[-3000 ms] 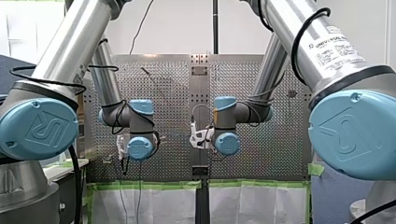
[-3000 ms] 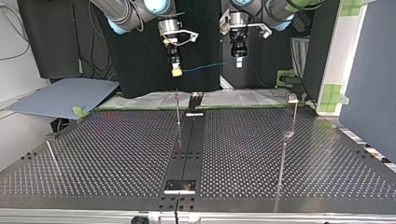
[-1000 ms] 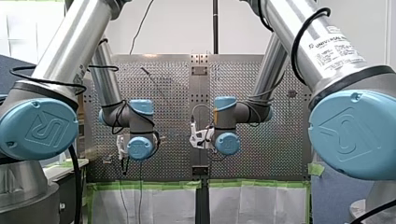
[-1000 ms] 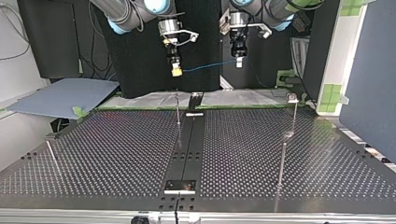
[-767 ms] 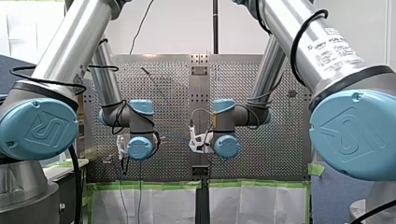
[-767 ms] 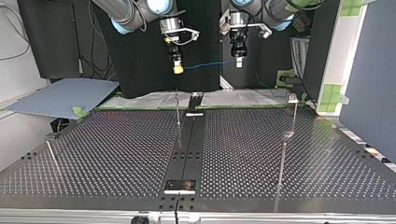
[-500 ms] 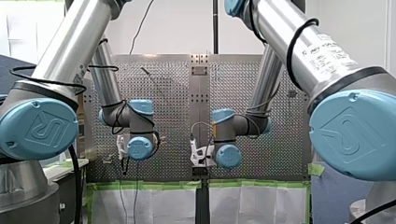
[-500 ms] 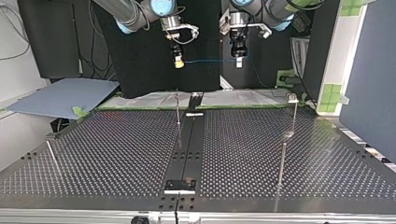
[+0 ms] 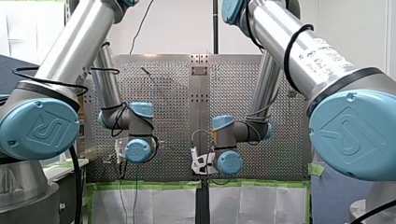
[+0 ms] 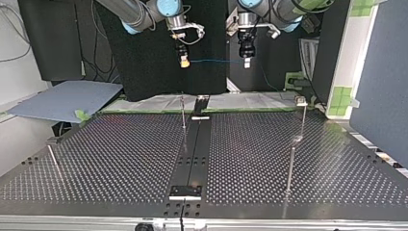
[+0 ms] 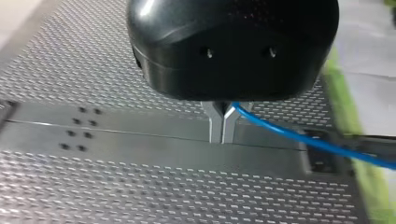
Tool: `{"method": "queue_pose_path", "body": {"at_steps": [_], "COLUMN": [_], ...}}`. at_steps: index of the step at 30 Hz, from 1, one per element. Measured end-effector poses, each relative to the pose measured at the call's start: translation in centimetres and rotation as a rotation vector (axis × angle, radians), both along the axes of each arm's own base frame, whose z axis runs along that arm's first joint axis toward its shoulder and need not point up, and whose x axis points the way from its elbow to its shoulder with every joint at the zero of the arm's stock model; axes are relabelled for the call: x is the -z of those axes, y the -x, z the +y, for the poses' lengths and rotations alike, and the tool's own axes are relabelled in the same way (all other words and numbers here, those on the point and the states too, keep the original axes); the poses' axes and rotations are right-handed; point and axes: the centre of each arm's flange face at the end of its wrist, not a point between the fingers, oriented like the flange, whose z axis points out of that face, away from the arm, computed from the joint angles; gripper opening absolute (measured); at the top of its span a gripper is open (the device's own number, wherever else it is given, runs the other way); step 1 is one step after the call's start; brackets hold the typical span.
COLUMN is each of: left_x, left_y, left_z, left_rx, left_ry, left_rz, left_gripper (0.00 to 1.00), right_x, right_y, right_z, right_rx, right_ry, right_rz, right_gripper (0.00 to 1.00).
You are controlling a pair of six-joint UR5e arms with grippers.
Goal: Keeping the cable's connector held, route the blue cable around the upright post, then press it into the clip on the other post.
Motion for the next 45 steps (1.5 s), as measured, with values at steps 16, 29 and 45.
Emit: {"method": "queue_pose_path", "body": {"at_steps": [16, 29, 45], "left_x": [3.0, 0.7, -4.4], "left_y": [1.3, 1.1, 0.1], "left_z": [0.8, -0.4, 0.8], "left_rx": [-0.001, 0.063, 0.006], "left_ry": [-0.059, -0.018, 0.014], "left_rz": [0.116, 0.098, 0.087], "left_gripper": [0.0, 0.0, 0.0], "right_x": [0.0, -4.0, -15.6], "right_y": [0.0, -2.6, -6.1], "right_z": [0.0, -0.9, -3.4], "right_rx": [0.0, -0.013, -0.095], "right_ry": [0.0, 0.054, 0.103], "right_rz": [0.0, -0.017, -0.138], "right_gripper": [0.0, 0.0, 0.0]}}
